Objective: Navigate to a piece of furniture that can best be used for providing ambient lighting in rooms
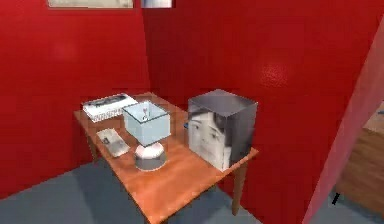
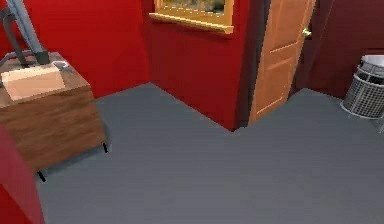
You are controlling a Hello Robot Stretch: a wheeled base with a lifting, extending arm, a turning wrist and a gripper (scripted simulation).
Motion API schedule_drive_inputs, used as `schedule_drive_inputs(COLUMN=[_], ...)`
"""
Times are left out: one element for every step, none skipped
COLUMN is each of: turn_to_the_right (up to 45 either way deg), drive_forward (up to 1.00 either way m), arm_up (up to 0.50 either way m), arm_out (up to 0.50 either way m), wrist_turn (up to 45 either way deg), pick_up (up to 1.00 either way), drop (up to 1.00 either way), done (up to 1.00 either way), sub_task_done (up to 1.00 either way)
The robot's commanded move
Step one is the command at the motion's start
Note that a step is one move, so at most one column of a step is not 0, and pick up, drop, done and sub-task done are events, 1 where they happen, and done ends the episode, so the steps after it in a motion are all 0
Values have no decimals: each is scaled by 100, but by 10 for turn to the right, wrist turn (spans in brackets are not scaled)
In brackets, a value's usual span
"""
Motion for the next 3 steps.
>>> schedule_drive_inputs(turn_to_the_right=[-150,0,0], drive_forward=[0,10,0], arm_up=[0,0,0], arm_out=[0,0,0], wrist_turn=[0,0,0], pick_up=[0,0,0], drop=[0,0,0], done=[0,0,100], sub_task_done=[0,0,0])
